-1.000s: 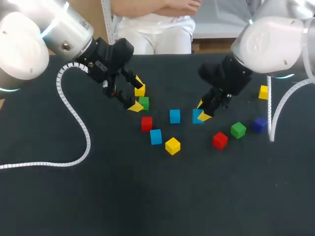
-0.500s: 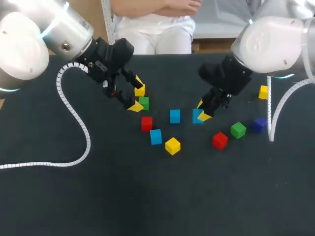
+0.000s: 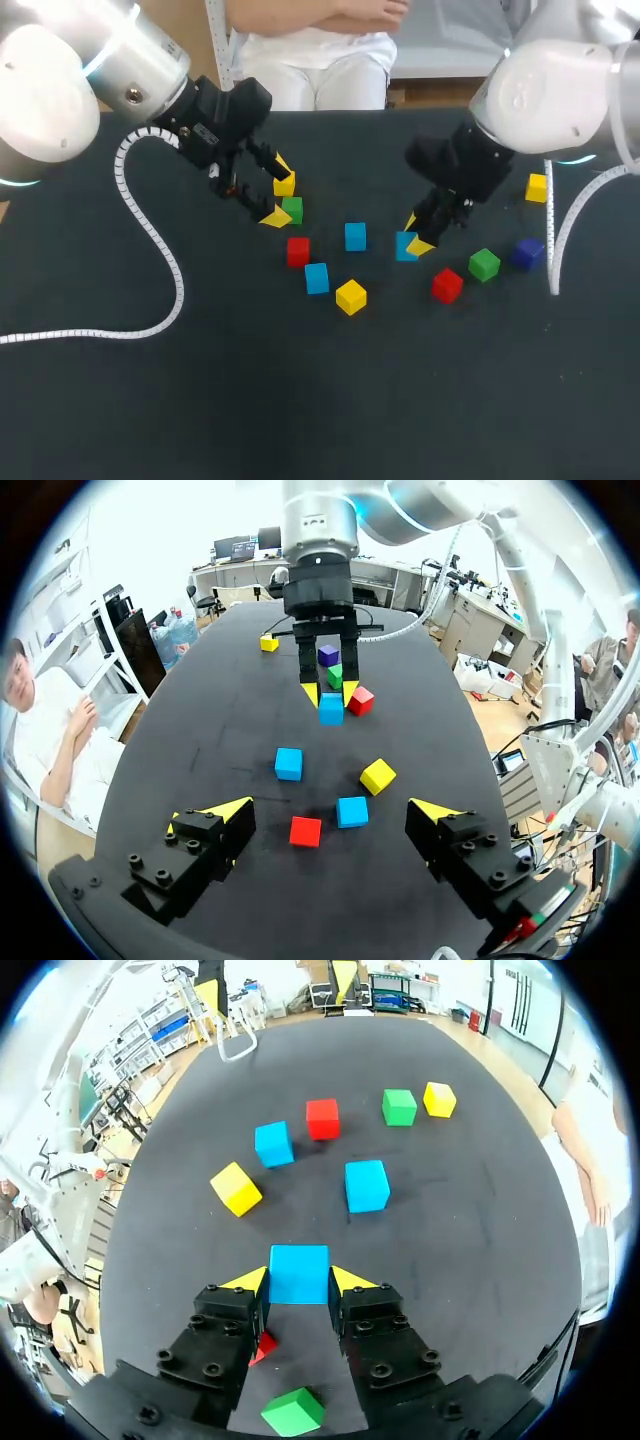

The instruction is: Place the blue cubes, place green cubes on the blue cubes, place the yellow cubes on the green cubes, then place the red cubes on the yellow cubes, and place purple cube on the red cubes.

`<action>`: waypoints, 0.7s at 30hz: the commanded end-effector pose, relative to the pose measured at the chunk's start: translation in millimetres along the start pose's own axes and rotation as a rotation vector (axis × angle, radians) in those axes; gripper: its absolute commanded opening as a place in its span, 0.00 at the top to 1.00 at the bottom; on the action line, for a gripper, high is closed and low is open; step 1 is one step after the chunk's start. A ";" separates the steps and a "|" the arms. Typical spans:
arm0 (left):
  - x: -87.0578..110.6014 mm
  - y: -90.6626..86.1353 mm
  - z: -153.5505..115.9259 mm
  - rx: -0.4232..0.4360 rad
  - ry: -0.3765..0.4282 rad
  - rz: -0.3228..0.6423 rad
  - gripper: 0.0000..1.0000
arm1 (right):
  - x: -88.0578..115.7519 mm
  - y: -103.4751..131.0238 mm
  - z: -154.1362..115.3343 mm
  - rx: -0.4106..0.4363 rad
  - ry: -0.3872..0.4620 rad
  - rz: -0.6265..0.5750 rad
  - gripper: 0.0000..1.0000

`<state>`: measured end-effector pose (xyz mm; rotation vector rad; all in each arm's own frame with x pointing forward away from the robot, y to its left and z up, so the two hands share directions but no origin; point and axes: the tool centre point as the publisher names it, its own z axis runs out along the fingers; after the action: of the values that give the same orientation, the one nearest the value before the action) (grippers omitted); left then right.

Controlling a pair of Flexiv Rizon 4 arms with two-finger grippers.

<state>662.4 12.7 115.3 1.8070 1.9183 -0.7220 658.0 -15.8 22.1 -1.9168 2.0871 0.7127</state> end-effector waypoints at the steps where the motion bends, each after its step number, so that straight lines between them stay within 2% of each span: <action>1: -0.4 0.6 -0.2 0.001 0.003 0.000 0.00 | 4.4 -5.0 8.1 0.000 -0.018 -0.021 1.00; 11: -0.4 0.6 -0.2 0.001 0.003 0.000 0.00 | -19.4 -6.2 12.8 0.012 -0.016 -0.102 1.00; 21: -0.4 0.6 -0.2 0.001 0.003 0.000 0.00 | -16.3 -20.5 18.3 0.033 0.012 -0.102 1.00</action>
<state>662.4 12.7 115.3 1.8070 1.9183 -0.7221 673.6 4.7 11.8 -1.9953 1.9768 0.6389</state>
